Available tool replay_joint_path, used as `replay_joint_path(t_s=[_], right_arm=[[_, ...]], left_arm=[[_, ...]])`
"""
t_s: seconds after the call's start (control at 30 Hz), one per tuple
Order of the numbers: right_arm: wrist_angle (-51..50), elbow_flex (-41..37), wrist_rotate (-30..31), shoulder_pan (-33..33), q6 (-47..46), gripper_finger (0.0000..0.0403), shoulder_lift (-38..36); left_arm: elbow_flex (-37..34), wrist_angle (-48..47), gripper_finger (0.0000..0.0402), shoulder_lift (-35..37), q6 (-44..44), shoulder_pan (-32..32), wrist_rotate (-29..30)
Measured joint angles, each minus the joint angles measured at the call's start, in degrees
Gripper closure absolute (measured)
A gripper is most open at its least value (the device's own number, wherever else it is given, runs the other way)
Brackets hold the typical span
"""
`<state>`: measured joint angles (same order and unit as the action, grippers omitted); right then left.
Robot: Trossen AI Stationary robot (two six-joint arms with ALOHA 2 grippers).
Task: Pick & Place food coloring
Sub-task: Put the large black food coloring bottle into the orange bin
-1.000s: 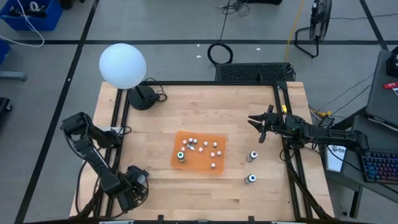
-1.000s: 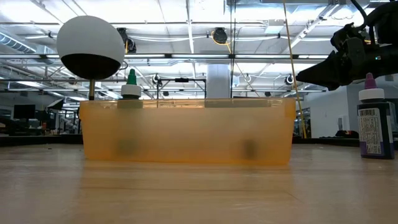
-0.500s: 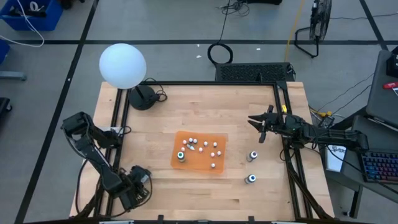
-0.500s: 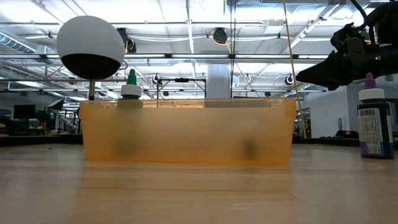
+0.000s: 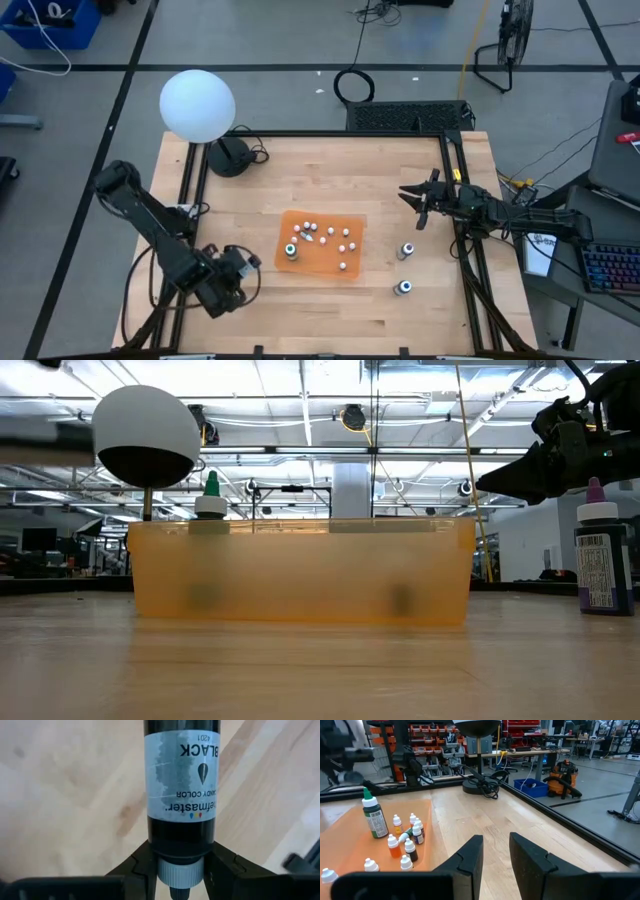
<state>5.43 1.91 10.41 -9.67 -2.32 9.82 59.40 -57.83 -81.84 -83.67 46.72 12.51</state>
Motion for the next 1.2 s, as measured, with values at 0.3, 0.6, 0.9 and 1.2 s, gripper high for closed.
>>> replay_joint_path(t_s=[0.3,0.6,0.9,1.2], right_arm=[[4.38,0.0,-0.23,0.0,-1.69,0.0319,0.0],[12.79,0.02,0.17,0.02,-14.31,0.0319,0.4],[26.69,0.02,1.17,0.04,-18.44,0.0319,1.27],[40.47,1.75,-7.0,1.12,-15.81,0.0319,18.91]], left_arm=[[16.64,-17.38,0.0284,0.56,24.76,-11.55,3.27],[20.85,-15.75,0.0284,0.52,47.54,-24.67,7.64],[20.85,-15.36,0.0284,-0.33,55.41,-34.94,5.17],[20.95,-12.82,0.0284,-1.99,62.76,-38.34,3.02]])
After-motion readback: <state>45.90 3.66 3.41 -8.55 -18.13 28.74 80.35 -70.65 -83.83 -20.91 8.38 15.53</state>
